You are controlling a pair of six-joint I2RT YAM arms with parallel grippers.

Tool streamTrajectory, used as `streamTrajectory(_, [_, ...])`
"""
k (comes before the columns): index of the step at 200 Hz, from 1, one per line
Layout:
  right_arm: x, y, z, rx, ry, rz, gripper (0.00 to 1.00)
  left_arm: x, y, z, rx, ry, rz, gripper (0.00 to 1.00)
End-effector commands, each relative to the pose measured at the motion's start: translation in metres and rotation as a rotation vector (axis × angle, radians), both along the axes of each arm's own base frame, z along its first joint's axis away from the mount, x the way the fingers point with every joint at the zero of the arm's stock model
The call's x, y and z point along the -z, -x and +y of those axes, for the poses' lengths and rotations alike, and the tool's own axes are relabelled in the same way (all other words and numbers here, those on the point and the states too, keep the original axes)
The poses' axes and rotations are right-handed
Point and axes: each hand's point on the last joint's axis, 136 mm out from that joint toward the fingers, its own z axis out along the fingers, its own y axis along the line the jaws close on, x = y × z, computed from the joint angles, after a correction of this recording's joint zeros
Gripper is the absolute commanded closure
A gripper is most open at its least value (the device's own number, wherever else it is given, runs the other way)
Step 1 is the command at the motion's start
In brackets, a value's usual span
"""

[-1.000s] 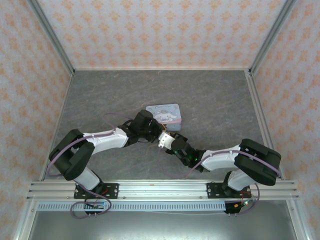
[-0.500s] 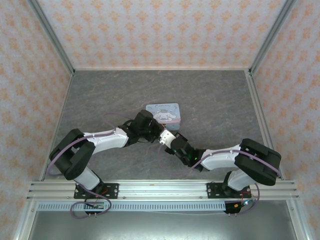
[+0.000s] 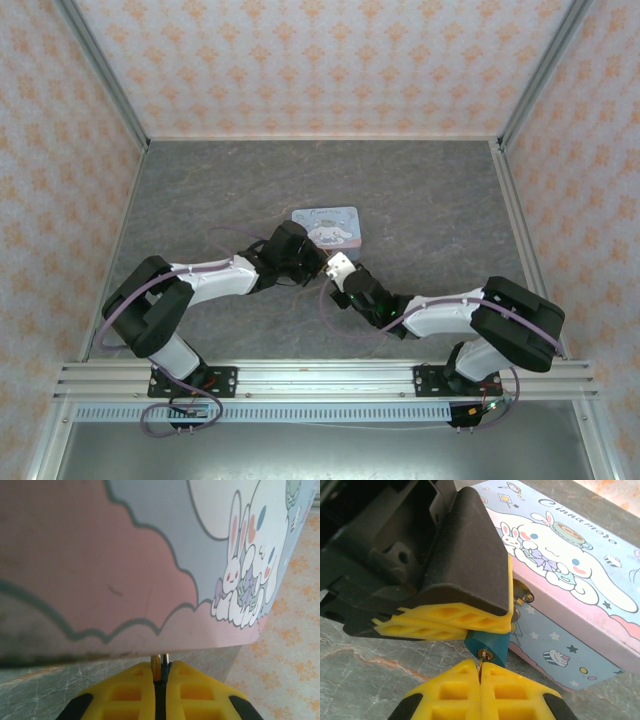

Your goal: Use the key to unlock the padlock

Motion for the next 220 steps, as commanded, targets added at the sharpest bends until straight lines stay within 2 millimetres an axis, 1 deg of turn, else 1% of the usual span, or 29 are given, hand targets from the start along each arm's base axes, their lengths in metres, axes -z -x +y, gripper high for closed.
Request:
streamTrajectory(1, [-0.013,-0.008,0.007,0.054,-0.137,0.048,1.0,-0.007,0.005,-0.016,0.041,0.038,-0.008,1.0])
streamTrajectory(34, [-0.007,-0.008,0.007,0.079,-0.201,0.103,1.0,-0.004,0.006,-0.018,0.044,0.036,-0.004,1.0])
streamTrajectory(61, [0.004,-0.007,0.006,0.102,-0.214,0.145,1.0,0.0,0.006,-0.016,0.043,0.026,-0.002,1.0])
streamTrajectory(80, [0.011,-0.007,0.004,0.124,-0.218,0.166,1.0,0.003,0.006,-0.016,0.049,0.024,-0.003,0.92])
streamTrajectory(96, [0.012,-0.009,0.002,0.144,-0.238,0.167,1.0,0.005,0.007,-0.016,0.054,0.023,-0.006,0.86])
streamTrajectory(107, [0.012,-0.009,0.002,0.151,-0.241,0.169,1.0,0.008,0.009,-0.014,0.053,0.013,-0.001,0.85])
streamTrajectory(123, [0.013,-0.01,0.0,0.163,-0.242,0.172,1.0,0.012,0.01,-0.011,0.053,-0.001,0.004,0.81])
streamTrajectory(136, [0.015,-0.01,0.0,0.167,-0.243,0.177,1.0,0.012,0.012,-0.01,0.055,-0.003,0.0,0.75])
streamTrajectory(166, [0.015,-0.008,0.002,0.164,-0.267,0.195,1.0,0.002,0.013,-0.005,0.069,-0.016,-0.043,0.55])
streamTrajectory(185, [0.016,-0.007,0.003,0.164,-0.288,0.208,1.0,-0.003,0.014,0.004,0.071,-0.048,-0.062,0.44])
streamTrajectory(220, [0.015,-0.005,0.005,0.163,-0.349,0.236,1.0,-0.022,0.012,0.027,0.058,-0.099,-0.121,0.29])
